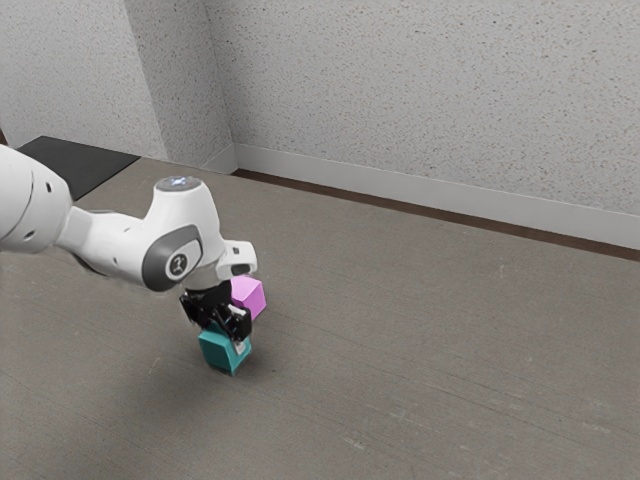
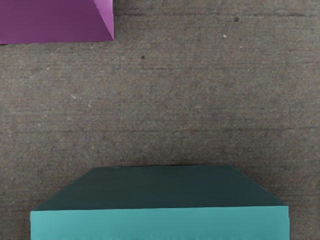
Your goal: Pick up the blue block with one arm, and put the blue block on the pink block with one arm
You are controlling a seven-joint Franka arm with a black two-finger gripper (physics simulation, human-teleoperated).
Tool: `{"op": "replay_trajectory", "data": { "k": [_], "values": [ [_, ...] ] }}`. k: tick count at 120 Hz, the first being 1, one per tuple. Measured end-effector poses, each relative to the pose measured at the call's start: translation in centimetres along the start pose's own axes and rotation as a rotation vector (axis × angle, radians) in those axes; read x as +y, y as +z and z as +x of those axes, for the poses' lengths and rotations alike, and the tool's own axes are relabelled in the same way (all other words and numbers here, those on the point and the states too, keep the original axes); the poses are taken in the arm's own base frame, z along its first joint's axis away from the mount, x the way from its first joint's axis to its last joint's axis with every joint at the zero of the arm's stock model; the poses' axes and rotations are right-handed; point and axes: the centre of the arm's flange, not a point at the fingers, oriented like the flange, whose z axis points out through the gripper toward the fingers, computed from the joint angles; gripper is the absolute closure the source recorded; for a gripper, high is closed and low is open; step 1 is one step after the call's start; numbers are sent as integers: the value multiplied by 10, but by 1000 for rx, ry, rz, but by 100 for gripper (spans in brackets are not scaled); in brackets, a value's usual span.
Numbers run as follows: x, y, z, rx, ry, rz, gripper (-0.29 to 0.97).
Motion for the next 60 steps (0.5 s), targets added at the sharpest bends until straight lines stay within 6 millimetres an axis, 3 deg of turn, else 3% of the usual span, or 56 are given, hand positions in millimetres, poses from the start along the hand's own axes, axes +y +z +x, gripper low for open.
{"op": "replay_trajectory", "data": {
  "k": [11,39,60],
  "values": [
    [-3,-20,7,19,-5,9,31],
    [-43,-74,43,64,-52,50,31],
    [-52,-76,70,43,-57,50,31]
  ]
}}
